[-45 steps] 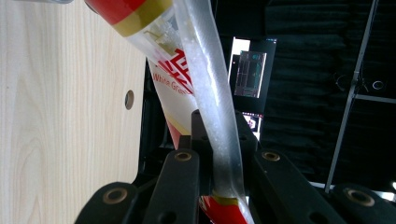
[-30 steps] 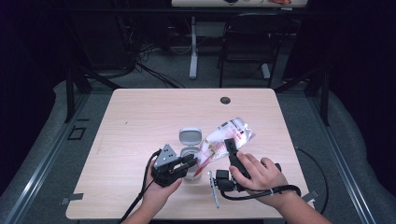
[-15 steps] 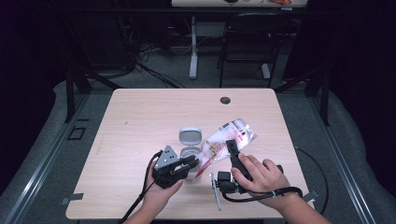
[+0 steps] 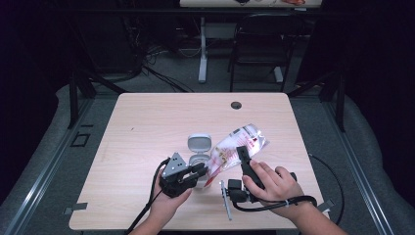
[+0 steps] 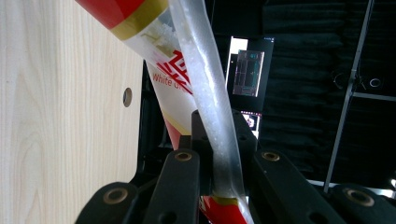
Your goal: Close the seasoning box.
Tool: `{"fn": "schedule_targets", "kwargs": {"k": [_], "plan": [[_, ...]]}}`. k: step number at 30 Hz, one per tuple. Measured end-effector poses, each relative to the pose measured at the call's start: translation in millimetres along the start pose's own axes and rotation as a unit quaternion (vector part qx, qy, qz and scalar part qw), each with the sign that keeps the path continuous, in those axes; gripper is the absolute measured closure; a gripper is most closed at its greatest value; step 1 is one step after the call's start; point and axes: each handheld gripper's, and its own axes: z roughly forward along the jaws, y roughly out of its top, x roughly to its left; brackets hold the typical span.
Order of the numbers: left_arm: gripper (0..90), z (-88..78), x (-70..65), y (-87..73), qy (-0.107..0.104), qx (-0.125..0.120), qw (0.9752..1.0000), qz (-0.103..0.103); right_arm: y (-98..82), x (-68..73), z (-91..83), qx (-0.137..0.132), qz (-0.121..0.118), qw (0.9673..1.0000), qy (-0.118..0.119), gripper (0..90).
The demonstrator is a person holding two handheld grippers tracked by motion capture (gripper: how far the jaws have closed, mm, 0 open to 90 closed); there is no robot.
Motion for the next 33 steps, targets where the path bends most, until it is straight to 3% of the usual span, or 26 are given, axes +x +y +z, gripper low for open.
{"fn": "schedule_targets", "kwargs": {"k": [16,28,31,33], "plan": [[78.9,-1.3,2.4,0.8,0.001,0.0,1.0,-0.003,1.9,-2.6,2.0,0.005,0.001,1.0,0.002,84.3],[79.0,-2.0,3.0,0.3,-0.001,0.0,1.0,-0.007,3.0,-2.6,4.3,-0.006,0.008,1.0,0.0,84.3],[79.0,-1.7,0.6,0.2,-0.004,0.001,1.0,-0.008,3.4,-4.6,1.8,0.002,0.001,1.0,0.001,84.3],[79.0,-1.9,-0.7,0.1,-0.002,0.003,1.0,-0.003,2.7,-3.9,0.5,-0.007,-0.002,1.0,0.002,84.4]]}}
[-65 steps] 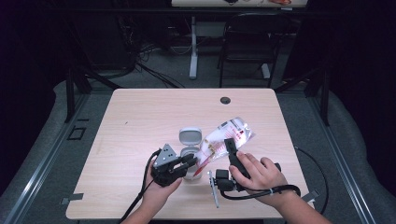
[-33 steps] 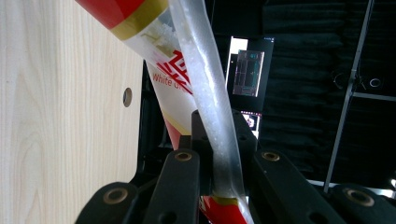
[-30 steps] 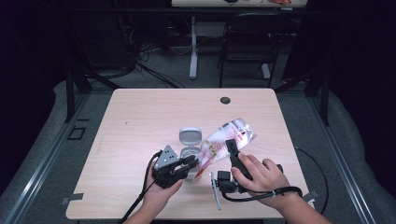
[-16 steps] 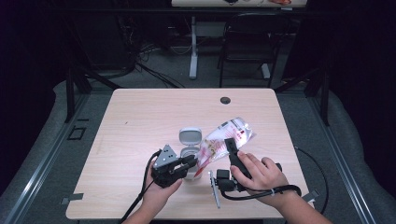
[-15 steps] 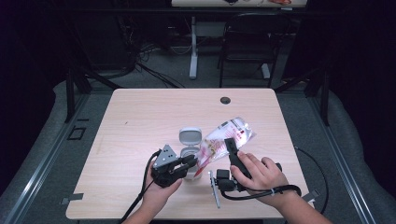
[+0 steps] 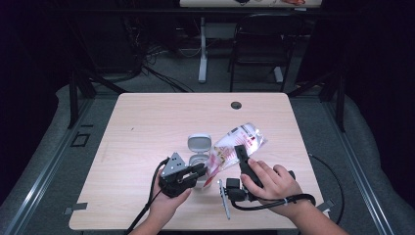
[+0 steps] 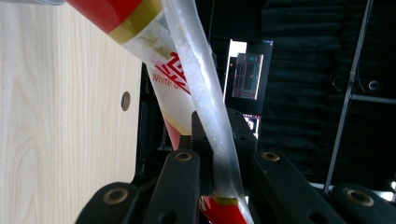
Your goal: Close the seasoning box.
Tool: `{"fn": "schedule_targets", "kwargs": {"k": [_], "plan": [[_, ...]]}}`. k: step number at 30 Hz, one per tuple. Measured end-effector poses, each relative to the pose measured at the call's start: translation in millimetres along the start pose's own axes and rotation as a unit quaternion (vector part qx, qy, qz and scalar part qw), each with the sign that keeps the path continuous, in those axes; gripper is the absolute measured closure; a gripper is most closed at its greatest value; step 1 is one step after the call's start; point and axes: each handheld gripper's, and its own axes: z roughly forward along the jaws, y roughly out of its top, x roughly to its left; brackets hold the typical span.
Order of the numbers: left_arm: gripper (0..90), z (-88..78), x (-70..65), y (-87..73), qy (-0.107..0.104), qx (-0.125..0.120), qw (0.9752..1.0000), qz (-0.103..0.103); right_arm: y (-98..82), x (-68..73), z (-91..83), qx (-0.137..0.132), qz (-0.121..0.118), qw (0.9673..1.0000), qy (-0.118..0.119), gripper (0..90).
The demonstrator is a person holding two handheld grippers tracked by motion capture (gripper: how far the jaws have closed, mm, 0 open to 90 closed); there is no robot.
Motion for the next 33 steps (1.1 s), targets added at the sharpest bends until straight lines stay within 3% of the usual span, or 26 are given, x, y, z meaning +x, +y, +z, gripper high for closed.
{"fn": "schedule_targets", "kwargs": {"k": [14,33], "plan": [[78.4,1.8,9.5,1.2,0.005,-0.001,1.0,-0.006,2.3,2.5,3.2,-0.001,-0.006,1.0,0.007,84.5],[78.6,1.9,5.3,-1.0,0.001,0.007,1.0,0.0,3.0,0.4,1.9,0.0,-0.004,0.9999,0.012,84.6]]}}
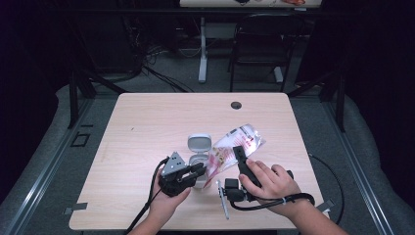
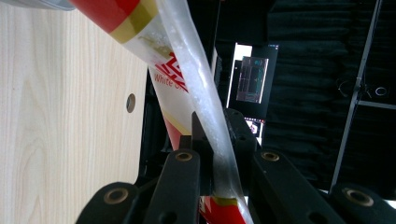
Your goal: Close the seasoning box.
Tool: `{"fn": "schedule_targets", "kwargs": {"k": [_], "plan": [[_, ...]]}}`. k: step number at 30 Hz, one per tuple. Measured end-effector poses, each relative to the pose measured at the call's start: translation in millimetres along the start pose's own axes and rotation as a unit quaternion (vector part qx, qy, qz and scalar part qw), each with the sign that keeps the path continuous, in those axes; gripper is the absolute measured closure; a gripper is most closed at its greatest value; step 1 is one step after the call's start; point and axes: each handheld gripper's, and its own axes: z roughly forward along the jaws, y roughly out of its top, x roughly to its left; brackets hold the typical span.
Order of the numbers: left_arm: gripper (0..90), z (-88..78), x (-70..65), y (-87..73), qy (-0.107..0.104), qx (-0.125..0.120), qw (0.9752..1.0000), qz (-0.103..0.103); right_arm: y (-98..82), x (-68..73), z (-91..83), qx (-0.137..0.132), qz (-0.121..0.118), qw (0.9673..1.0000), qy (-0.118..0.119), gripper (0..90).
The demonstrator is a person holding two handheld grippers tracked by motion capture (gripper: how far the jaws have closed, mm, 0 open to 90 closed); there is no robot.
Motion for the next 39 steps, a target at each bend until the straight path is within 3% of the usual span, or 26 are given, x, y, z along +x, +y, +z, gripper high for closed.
{"fn": "schedule_targets", "kwargs": {"k": [12,26,39], "plan": [[78.2,0.9,1.9,0.8,0.001,-0.006,1.0,-0.005,0.3,2.8,0.0,-0.007,-0.006,1.0,0.004,84.7],[77.7,1.0,6.3,4.0,0.011,-0.009,0.9999,-0.003,4.2,6.5,0.3,-0.009,-0.039,0.9992,-0.005,84.8],[77.8,0.4,8.2,4.6,0.01,-0.011,0.9999,-0.006,5.1,4.7,1.6,-0.011,-0.036,0.9993,-0.002,85.0]]}}
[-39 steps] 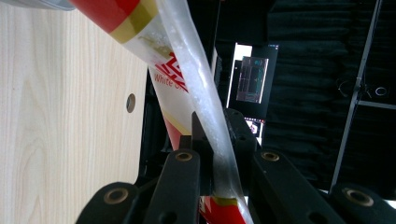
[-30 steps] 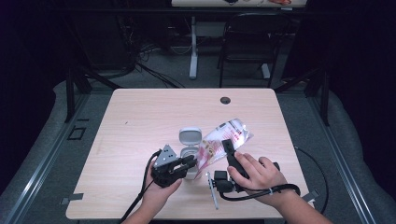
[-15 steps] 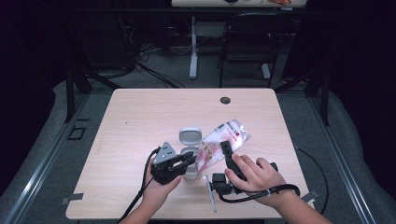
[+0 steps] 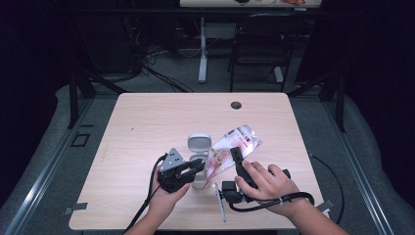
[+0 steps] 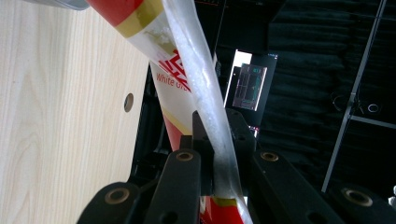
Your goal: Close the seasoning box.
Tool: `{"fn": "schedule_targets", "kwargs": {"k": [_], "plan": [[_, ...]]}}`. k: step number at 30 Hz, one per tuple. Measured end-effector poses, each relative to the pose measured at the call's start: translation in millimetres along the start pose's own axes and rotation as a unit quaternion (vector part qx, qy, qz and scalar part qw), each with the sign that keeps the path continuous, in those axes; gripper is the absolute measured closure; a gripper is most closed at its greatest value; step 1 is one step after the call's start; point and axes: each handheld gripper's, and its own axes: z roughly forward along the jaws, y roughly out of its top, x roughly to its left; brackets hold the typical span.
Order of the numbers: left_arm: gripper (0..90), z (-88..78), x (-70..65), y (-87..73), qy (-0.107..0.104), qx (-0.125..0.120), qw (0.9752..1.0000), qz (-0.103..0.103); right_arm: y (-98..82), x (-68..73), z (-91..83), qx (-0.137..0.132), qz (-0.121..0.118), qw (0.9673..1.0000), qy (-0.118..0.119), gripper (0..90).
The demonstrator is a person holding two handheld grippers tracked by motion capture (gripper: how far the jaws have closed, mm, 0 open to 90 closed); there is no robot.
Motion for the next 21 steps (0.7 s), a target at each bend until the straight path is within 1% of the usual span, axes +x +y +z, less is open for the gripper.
{"fn": "schedule_targets", "kwargs": {"k": [4,8,10,11,13,17,20,21], "plan": [[77.8,-1.0,0.2,0.4,0.0,0.0,1.0,0.001,-0.1,-0.7,0.2,-0.002,0.003,1.0,0.001,85.0],[77.9,-1.2,0.0,0.5,0.0,-0.001,1.0,0.002,0.5,-2.4,-0.6,0.003,0.0,1.0,0.002,85.0],[78.0,-1.2,-0.1,0.5,0.001,-0.001,1.0,0.003,0.5,-2.3,0.3,-0.002,0.003,1.0,0.002,85.0],[78.0,-1.3,-0.2,0.5,0.001,-0.001,1.0,0.0,1.4,-3.7,0.0,0.005,-0.001,1.0,0.001,85.0],[78.1,-1.9,0.1,0.6,0.002,-0.001,1.0,0.001,1.1,-3.7,0.7,0.002,0.002,1.0,0.002,85.0],[78.1,-2.6,0.0,0.7,0.003,-0.005,1.0,-0.003,0.6,-3.3,1.5,-0.002,0.009,1.0,0.001,85.1],[78.1,-3.2,0.1,0.6,0.002,-0.006,1.0,0.0,0.5,-3.8,1.4,-0.002,0.011,0.9999,0.002,85.0],[78.2,-3.5,-0.2,0.7,0.002,-0.006,1.0,-0.001,0.8,-4.7,0.9,0.001,0.009,1.0,0.003,85.0]]}}
